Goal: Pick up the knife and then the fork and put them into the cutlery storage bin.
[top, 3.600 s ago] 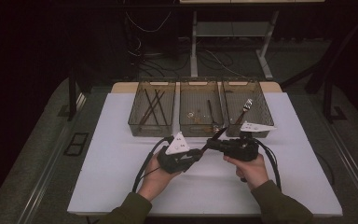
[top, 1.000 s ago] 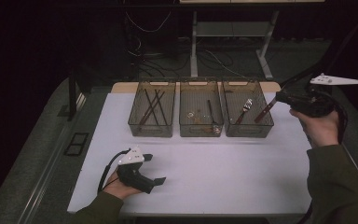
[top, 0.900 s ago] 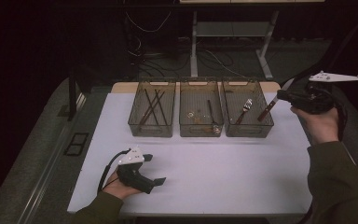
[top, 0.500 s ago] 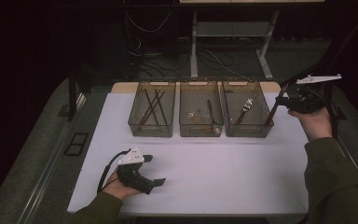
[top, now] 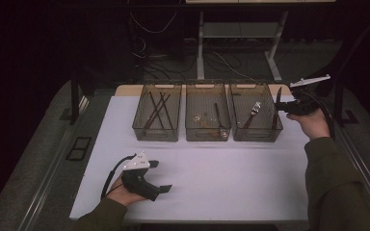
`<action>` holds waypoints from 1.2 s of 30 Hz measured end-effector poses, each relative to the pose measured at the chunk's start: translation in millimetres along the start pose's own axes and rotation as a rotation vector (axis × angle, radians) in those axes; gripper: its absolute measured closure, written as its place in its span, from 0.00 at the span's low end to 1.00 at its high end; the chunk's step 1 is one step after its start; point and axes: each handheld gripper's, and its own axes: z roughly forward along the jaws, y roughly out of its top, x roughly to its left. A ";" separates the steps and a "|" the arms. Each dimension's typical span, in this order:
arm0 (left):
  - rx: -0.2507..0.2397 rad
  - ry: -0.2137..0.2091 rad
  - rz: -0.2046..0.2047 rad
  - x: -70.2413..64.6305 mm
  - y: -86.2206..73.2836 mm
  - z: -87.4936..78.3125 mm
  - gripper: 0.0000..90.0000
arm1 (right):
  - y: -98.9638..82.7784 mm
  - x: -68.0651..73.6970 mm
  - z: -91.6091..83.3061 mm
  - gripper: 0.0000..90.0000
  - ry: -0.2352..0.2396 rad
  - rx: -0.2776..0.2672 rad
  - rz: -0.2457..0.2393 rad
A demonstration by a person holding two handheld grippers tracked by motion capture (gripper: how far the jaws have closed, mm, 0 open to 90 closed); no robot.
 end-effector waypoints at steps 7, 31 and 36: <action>-0.003 0.002 0.006 -0.6 0.4 -0.6 0.00 | 7.8 3.7 26.4 0.99 -0.002 -0.004 0.012; 0.002 -0.013 0.009 -0.1 0.3 0.5 0.00 | 9.9 15.3 68.5 0.58 0.060 0.028 0.031; 0.002 -0.007 0.012 0.0 0.1 0.3 0.00 | 5.7 22.5 52.3 0.45 0.122 -0.009 0.019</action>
